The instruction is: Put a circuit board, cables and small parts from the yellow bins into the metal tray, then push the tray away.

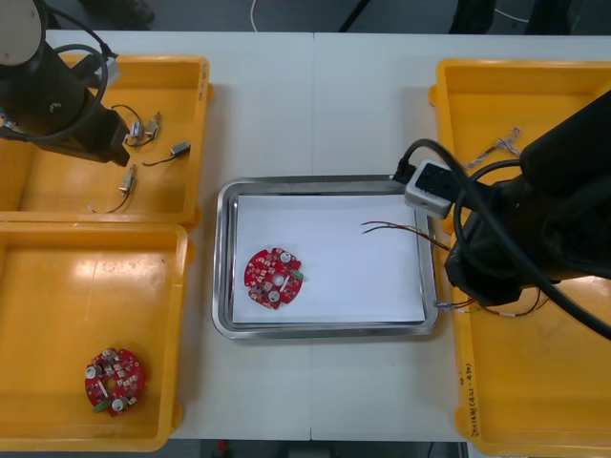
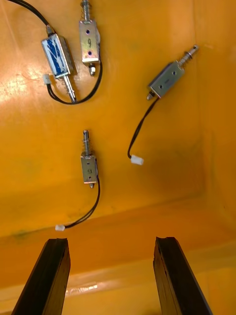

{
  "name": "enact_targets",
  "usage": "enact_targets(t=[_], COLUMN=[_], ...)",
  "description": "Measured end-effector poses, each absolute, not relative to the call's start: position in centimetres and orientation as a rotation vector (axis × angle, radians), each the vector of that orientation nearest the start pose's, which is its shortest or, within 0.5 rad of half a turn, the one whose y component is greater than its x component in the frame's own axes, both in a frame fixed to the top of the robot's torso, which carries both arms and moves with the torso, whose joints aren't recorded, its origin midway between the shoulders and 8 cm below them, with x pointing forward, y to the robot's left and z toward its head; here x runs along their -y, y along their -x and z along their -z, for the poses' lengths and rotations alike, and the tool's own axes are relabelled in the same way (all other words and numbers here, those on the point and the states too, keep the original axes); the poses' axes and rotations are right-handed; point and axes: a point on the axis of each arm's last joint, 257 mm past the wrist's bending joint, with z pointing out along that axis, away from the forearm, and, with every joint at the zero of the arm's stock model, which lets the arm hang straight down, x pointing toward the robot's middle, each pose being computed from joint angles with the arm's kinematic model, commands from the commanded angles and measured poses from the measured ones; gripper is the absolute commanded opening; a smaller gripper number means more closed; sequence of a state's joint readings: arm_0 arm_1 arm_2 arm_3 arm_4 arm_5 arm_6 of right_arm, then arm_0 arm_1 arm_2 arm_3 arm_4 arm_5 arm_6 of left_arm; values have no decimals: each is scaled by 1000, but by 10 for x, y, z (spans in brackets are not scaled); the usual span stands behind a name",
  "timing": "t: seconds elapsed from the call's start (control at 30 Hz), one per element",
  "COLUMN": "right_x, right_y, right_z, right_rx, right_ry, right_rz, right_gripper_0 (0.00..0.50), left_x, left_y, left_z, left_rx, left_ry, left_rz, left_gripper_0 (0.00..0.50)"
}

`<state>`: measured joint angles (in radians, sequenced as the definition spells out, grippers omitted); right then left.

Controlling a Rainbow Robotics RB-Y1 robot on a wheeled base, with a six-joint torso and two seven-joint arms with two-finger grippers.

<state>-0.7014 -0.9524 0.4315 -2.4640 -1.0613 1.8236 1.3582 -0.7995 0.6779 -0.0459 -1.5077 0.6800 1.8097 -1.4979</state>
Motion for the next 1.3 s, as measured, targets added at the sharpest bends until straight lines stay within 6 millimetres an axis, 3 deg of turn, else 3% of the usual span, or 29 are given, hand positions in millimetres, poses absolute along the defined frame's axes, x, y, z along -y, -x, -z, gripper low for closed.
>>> enact_targets(t=[0.27,0.53,0.83,0.97,1.3], right_x=[117,87,83,80,90], right_y=[-357,-360,-380,-387,-395], right_z=[146,177,194,203,236], right_rx=[-2183,-2120,-2041,-1941,-1919], right_ry=[1437,1584,1700,1783,1825], right_rz=[220,203,273,340,464], right_gripper_0=[0,0,0,0,0], left_x=[-317,-324,-326,-328,-322], left_y=[-546,-560,-563,-564,-578], left_z=[148,161,182,184,187], left_rx=[-2683,-2659,-2683,-2681,-2626], left_ry=[-180,-134,-137,-128,-159], left_rz=[6,22,-3,-1,-23], left_gripper_0=[500,500,500,500,500])
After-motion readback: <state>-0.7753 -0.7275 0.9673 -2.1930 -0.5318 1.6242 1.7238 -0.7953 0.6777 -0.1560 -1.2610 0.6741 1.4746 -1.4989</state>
